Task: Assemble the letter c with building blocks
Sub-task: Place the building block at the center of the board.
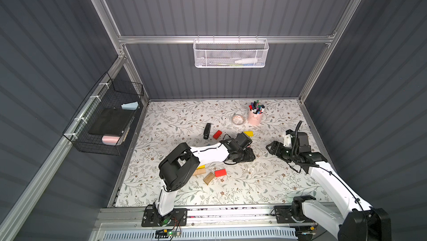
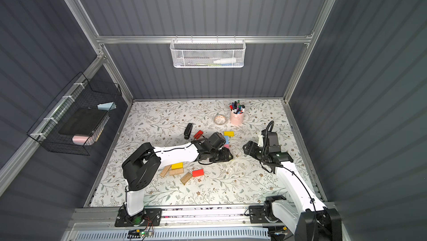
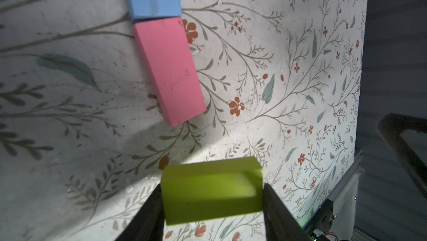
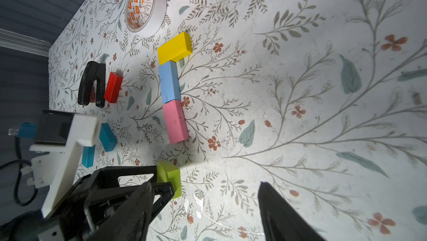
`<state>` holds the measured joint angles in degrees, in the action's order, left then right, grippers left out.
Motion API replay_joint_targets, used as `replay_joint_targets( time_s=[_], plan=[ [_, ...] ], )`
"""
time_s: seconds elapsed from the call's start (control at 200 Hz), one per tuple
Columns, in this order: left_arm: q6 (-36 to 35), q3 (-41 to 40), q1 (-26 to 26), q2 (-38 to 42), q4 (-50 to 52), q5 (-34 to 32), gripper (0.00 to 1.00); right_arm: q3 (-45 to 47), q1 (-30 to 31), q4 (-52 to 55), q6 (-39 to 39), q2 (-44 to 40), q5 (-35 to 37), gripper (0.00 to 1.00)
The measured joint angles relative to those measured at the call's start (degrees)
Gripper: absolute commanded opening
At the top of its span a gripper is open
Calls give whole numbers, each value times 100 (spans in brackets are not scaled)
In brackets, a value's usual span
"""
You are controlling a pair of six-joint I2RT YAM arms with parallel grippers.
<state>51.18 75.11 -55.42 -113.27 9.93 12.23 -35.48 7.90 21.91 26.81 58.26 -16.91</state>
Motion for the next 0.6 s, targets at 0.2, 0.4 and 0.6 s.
replay_joint_targets(
  time_s=[0.2, 0.4, 0.6],
  plan=[
    [15, 2, -9, -92, -68, 96, 51, 15, -15, 0, 0, -20, 0, 74],
    [35, 28, -11, -131, -127, 120, 54, 15, -15, 0, 2, -15, 0, 74],
    [35, 44, -11, -170, -129, 118, 56, 15, -15, 0, 2, -15, 2, 74]
  ],
)
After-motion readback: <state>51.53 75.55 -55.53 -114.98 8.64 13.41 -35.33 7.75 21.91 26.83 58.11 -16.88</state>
